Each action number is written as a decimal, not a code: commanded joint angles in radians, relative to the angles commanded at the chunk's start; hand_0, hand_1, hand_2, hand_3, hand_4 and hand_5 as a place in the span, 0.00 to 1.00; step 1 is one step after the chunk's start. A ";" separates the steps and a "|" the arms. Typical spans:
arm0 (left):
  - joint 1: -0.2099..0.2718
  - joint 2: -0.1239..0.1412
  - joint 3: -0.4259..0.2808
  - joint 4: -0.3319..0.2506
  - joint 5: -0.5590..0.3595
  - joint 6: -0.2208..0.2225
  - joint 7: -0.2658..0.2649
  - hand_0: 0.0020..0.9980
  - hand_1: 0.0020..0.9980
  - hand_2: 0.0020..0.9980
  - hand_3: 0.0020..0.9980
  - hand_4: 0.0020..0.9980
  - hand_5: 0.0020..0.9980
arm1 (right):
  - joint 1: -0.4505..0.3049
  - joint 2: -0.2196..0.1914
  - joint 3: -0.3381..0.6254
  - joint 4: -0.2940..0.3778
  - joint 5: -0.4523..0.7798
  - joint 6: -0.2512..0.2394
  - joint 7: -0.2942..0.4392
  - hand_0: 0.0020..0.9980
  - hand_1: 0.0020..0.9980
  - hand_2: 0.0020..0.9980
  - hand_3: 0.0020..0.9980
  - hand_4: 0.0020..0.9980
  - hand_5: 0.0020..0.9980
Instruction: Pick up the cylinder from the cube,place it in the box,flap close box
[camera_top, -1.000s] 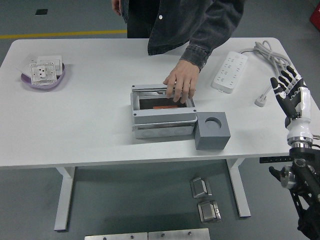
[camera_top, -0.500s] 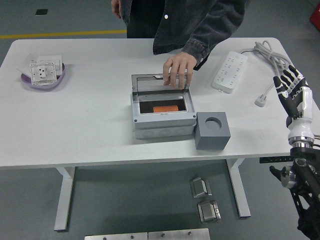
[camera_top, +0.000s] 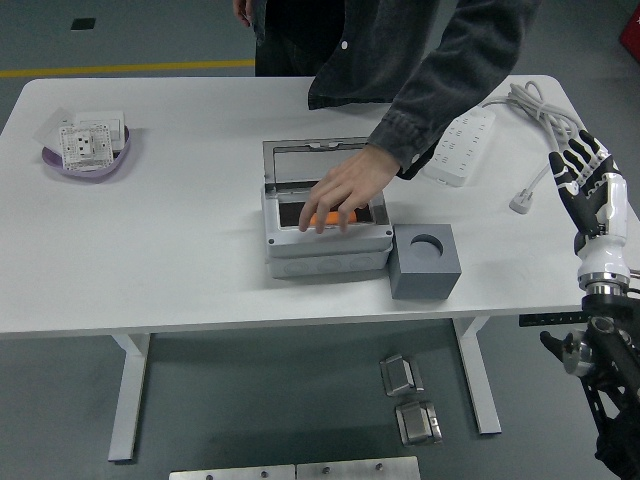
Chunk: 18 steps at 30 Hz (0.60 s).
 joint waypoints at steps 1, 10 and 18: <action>0.000 0.001 0.005 0.000 -0.007 0.001 0.000 0.63 0.58 0.55 0.59 0.49 0.05 | 0.000 0.002 0.001 0.000 -0.001 0.000 0.000 0.84 0.84 0.84 0.85 1.00 0.54; 0.008 0.016 0.060 0.000 -0.071 0.010 0.003 0.63 0.58 0.55 0.59 0.49 0.05 | -0.002 0.018 0.001 -0.002 -0.013 -0.002 0.000 0.84 0.84 0.84 0.85 1.00 0.54; 0.018 0.030 0.106 0.000 -0.134 0.017 0.005 0.63 0.58 0.55 0.59 0.49 0.05 | -0.009 0.028 -0.013 -0.010 -0.015 -0.001 0.001 0.84 0.84 0.84 0.85 1.00 0.54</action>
